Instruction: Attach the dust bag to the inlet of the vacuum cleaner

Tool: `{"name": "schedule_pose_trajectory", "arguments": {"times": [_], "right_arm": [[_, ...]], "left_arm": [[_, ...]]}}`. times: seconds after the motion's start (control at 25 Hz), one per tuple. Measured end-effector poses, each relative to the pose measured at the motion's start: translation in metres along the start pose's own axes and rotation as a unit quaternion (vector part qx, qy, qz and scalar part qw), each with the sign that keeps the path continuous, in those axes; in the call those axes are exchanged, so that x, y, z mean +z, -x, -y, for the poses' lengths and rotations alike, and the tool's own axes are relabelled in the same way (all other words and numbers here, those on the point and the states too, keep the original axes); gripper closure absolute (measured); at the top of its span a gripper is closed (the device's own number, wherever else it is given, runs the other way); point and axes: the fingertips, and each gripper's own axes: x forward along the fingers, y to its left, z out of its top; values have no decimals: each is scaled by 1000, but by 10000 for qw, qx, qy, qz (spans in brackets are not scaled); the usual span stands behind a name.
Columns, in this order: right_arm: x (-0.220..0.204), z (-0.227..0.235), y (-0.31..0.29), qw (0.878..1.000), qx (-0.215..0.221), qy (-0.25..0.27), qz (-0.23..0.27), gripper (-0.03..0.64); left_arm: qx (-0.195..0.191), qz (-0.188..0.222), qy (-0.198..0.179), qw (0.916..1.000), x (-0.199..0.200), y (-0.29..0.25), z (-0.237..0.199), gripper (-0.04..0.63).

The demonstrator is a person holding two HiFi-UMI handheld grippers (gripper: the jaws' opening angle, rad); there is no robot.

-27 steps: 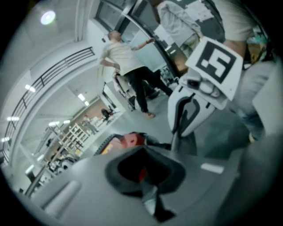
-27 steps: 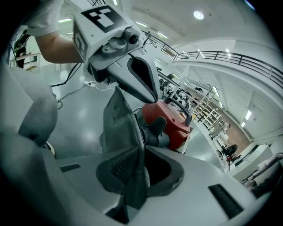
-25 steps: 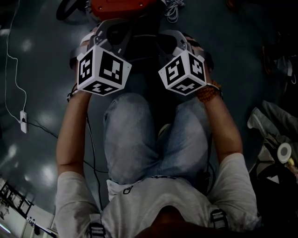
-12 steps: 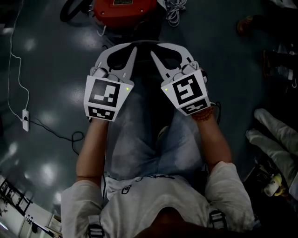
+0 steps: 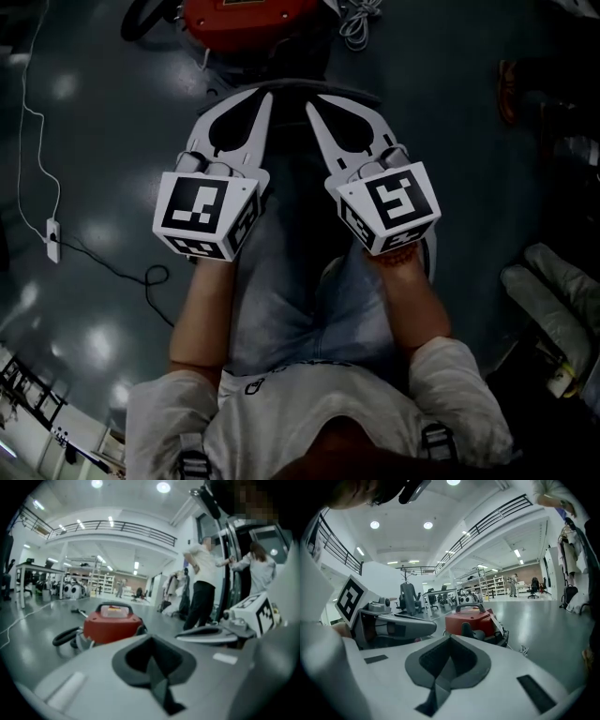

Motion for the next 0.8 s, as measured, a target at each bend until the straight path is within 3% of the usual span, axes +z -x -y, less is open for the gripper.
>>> {"name": "schedule_pose_trajectory", "arguments": {"times": [0.16,0.44,0.8], "right_arm": [[0,0,4,10000,-47,16,79,606],[-1,1,6,9999,-53,-53,123,606],[-1,8,0,9998,-79,-154,104,606]], "left_arm": [[-8,-28,115,9999,-4,-4,5,594],[-38,-125,-135,9998,-4,-5,15,594],[-38,-141,-45,9999,-3,-7,9,594]]}}
